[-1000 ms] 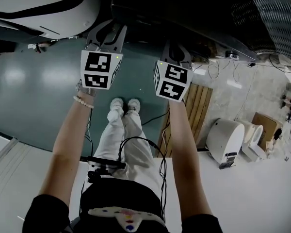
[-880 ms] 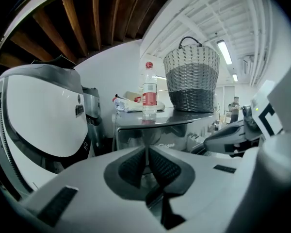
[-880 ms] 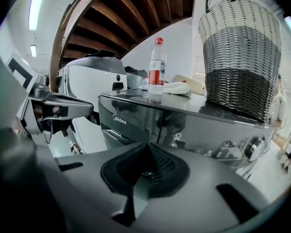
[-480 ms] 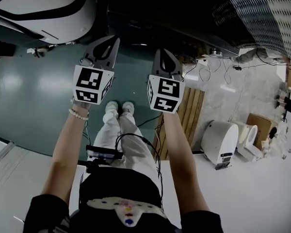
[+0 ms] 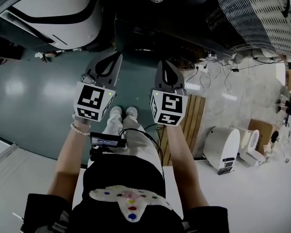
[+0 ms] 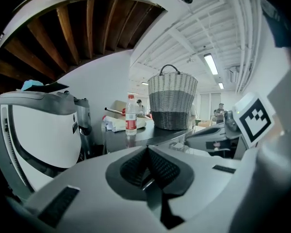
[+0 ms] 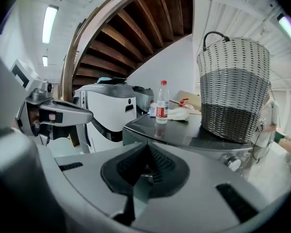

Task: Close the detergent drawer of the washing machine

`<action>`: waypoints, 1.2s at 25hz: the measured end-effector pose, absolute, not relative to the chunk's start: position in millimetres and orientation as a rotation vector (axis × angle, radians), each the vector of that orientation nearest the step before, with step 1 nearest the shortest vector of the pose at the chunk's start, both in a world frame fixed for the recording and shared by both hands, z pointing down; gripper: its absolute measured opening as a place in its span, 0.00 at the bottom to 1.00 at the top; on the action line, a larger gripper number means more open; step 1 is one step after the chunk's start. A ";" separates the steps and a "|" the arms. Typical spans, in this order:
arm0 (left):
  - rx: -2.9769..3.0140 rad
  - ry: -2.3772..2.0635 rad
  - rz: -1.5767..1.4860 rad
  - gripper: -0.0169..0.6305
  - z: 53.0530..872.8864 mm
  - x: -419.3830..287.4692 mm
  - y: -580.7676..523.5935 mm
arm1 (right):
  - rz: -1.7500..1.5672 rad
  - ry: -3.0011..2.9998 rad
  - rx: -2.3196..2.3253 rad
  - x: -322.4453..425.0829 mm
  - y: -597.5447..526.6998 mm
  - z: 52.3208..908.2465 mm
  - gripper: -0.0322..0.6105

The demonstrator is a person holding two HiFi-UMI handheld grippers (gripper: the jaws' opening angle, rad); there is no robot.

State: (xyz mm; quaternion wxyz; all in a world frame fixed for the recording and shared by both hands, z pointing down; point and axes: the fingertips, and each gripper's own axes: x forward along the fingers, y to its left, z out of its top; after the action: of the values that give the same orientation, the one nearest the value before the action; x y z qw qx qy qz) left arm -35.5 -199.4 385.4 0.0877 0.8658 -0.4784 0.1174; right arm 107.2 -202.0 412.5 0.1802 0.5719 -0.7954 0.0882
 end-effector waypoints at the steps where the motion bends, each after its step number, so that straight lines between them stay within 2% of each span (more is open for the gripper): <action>1: 2.591 -1.418 0.357 0.04 380.3 -34.4 -194.0 | 0.245 -2.254 1.615 106.7 -197.8 408.6 0.06; 22: 2.549 -1.483 0.349 0.04 332.7 -73.3 -117.1 | 0.113 -2.366 1.517 107.6 -123.2 344.2 0.06; 30: 2.600 -1.475 0.347 0.04 313.9 -65.7 -108.8 | 0.033 -2.410 1.522 106.6 -116.8 316.1 0.06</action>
State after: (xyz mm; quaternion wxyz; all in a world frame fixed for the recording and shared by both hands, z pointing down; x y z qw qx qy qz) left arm -65.7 -108.8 313.9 0.0659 0.8621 -0.4892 0.1151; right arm 106.6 -116.8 316.1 0.1450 0.5282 -0.8366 0.0114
